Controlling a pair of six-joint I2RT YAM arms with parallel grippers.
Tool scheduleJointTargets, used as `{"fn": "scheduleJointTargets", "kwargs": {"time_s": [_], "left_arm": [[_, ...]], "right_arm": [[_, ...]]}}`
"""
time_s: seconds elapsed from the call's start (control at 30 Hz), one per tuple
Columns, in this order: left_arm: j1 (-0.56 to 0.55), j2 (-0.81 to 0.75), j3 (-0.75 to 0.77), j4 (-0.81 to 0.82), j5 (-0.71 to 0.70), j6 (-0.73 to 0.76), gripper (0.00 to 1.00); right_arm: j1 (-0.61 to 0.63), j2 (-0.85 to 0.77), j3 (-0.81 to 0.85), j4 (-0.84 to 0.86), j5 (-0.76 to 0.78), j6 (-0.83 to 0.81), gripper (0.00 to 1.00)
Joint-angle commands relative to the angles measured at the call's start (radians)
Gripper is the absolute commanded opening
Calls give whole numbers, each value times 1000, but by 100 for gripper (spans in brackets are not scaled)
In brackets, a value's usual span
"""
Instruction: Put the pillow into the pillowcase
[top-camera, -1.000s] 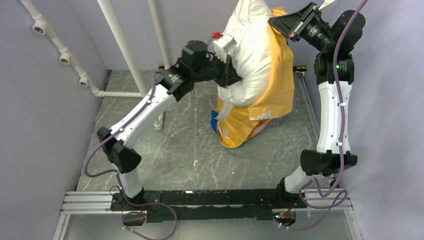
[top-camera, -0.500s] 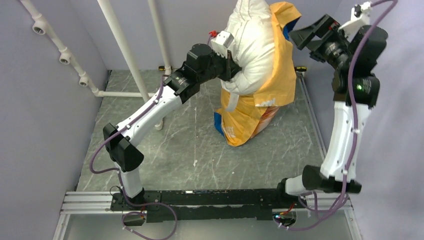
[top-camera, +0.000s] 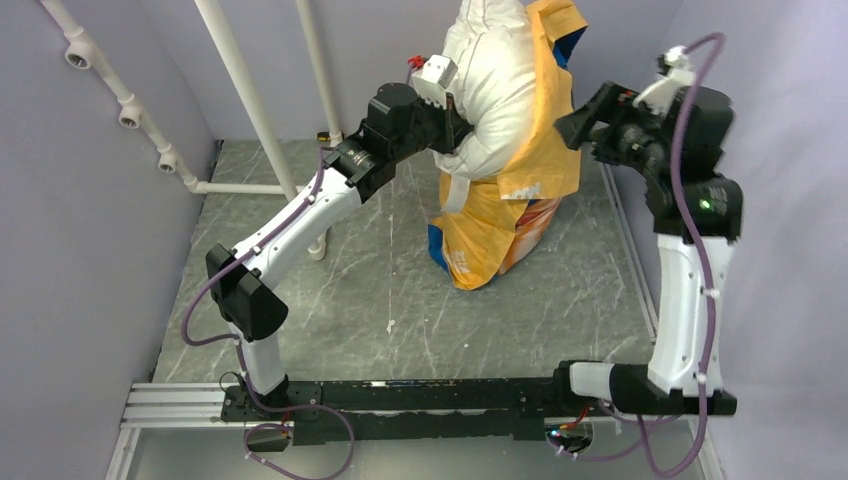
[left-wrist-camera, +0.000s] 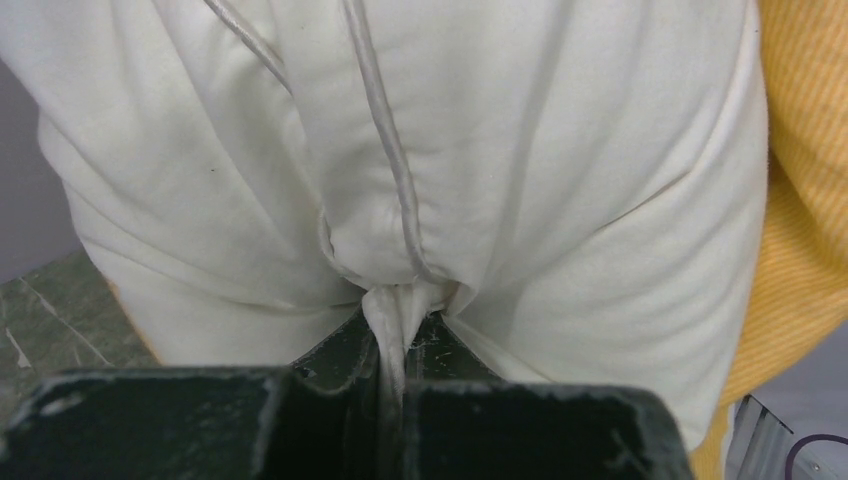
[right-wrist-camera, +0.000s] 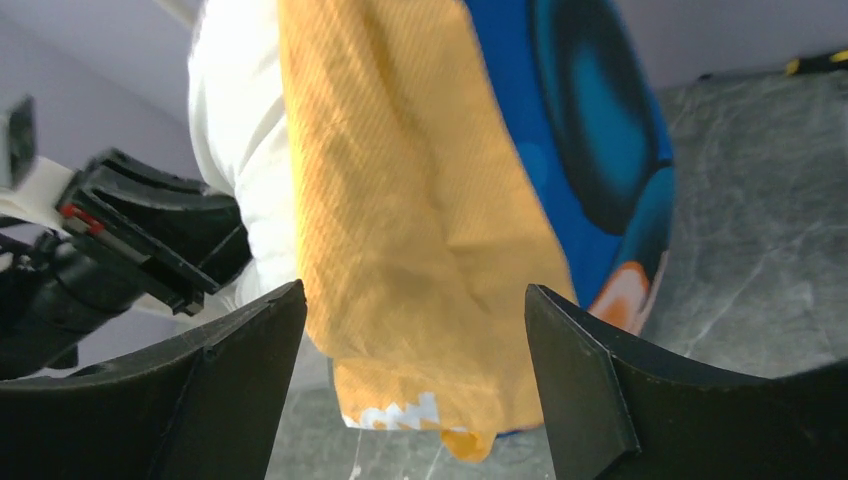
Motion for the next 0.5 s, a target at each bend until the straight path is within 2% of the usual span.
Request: {"fn": "scheduleJointTargets", "kwargs": {"time_s": [0.0,0.17,0.2,0.3,0.33,0.4,0.47], "left_arm": [[-5,46,-55,-76,14,9,0],[-7,35,-79,-49,26,-1,0],[-9,34,-85,-42,27,-5,0],[-16,34,-87,-43,23,9,0],[-17,35,-81,-49,14,18,0],[-18,41,-69,-60,4,32,0],[-19,41,-64,-53,7,44,0]], "right_arm": [[156,85,21,8,100,-17,78],[279,174,64,-21,267,-5,61],[286,173,60,-19,289,-5,51],[304,149,63,-20,316,-12,4],[307,138,71,-28,323,-17,0],[307,101,69,-8,260,-48,0],[306,53,35,51,112,-79,0]]}}
